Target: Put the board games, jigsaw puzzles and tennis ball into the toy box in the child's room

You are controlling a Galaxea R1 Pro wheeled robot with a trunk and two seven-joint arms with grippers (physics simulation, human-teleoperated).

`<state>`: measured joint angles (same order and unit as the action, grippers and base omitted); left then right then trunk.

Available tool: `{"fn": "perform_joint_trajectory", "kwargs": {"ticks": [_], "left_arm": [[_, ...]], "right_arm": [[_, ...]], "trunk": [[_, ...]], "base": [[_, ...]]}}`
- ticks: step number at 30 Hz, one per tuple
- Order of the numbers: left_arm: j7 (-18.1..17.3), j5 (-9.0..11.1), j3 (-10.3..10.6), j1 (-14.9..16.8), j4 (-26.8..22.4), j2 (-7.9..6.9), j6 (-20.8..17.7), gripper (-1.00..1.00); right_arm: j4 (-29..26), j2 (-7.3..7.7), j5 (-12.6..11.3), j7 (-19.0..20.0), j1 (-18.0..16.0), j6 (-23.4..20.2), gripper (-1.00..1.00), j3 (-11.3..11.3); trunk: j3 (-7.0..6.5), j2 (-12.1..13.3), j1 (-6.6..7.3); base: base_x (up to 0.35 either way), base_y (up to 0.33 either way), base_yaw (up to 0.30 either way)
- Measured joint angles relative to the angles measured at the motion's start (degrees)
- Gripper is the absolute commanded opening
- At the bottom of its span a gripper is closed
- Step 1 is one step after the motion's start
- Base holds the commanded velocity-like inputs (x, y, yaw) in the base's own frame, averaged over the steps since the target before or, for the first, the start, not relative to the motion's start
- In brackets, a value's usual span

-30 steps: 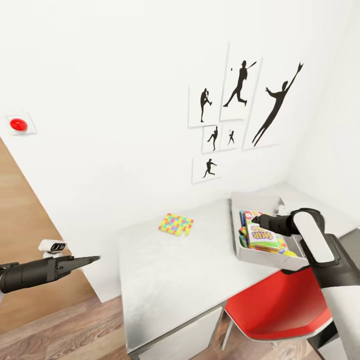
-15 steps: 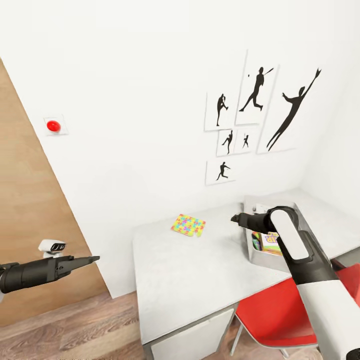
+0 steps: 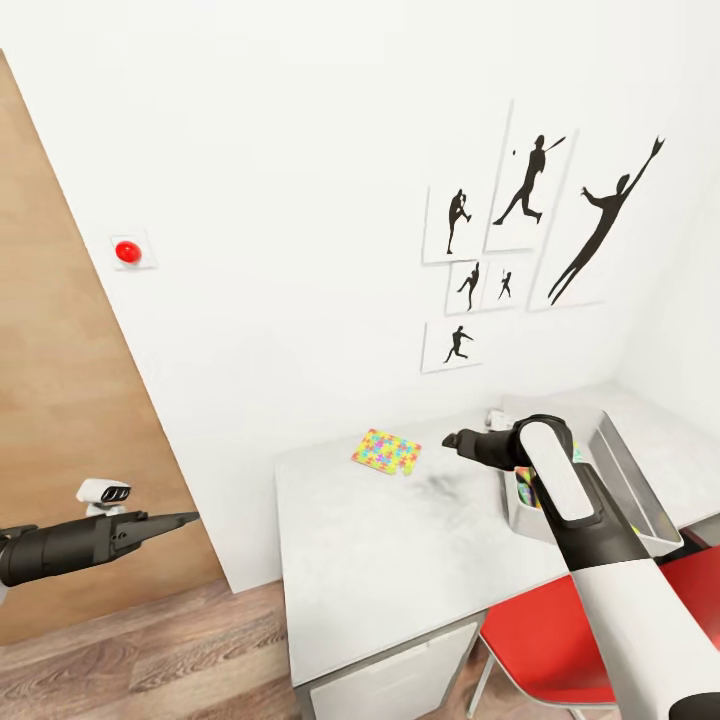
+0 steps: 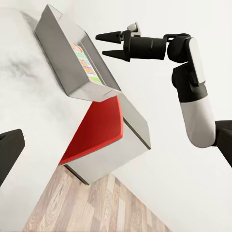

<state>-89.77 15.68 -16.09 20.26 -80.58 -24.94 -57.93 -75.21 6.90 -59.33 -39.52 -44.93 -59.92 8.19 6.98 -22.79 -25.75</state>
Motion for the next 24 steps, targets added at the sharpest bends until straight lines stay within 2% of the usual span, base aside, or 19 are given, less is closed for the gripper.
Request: {"fn": "perform_joint_trajectory", "kwargs": {"ticks": [6,13,24], "left_arm": [[0.0,0.0,0.0,0.0,0.0,0.01,0.0,1.0],[0.0,0.0,0.0,0.0,0.0,-0.01,0.0,1.0],[0.0,0.0,-0.1,0.0,0.0,-0.01,0.0,1.0]], "right_arm": [[0.0,-0.16,0.0,0.0,0.0,0.0,1.0,0.3],[0.1,-0.28,0.0,0.0,0.0,0.0,1.0,2.0],[0.1,-0.22,0.0,0.2,0.1,0.0,1.0,1.8]], "trunk": [[0.0,0.0,0.0],[0.0,0.0,0.0],[-0.24,0.0,0.03]], "base": [[0.0,0.0,0.009],[0.013,0.0,0.222],[0.248,0.0,0.256]]}}
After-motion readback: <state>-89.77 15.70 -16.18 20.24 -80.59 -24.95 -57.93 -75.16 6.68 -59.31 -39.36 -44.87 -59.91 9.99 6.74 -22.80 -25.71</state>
